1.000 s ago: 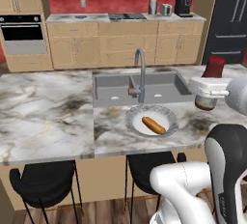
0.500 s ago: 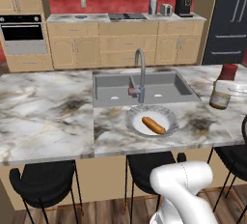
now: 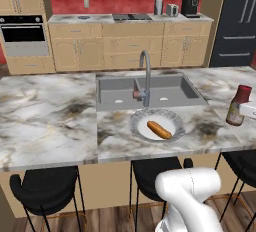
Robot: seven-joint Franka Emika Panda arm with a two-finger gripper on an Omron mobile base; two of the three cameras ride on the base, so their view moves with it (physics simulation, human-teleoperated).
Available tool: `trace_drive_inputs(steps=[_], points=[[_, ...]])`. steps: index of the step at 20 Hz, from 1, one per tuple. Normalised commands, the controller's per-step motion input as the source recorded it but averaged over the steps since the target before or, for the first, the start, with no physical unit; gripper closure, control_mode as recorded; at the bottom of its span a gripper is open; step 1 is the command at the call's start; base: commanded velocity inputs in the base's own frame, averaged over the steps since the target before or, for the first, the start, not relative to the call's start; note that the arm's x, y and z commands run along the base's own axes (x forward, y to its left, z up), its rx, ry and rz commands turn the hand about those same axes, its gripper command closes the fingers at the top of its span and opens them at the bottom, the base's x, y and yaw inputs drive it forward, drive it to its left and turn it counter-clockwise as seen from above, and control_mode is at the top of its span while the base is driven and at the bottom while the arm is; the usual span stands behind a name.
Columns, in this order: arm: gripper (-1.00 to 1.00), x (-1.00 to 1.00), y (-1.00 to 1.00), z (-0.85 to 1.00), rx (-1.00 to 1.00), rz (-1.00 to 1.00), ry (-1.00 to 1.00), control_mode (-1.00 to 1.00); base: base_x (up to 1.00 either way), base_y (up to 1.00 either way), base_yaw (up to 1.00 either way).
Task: Move the hot dog bun to the plate on the dining table and place the condiment next to that plate. Then navigate to the fridge and take the sausage and place it on the plate as well.
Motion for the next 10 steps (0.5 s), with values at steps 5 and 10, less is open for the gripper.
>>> trace_drive_inputs(steps=[5, 10], points=[[1.0, 0.31, -0.39, -0.51, 0.0, 0.17, -0.06, -1.0, 0.0, 0.0, 0.0], [1.0, 0.46, -0.1, -0.38, 0.0, 0.14, -0.06, -1.0, 0.0, 0.0, 0.0]])
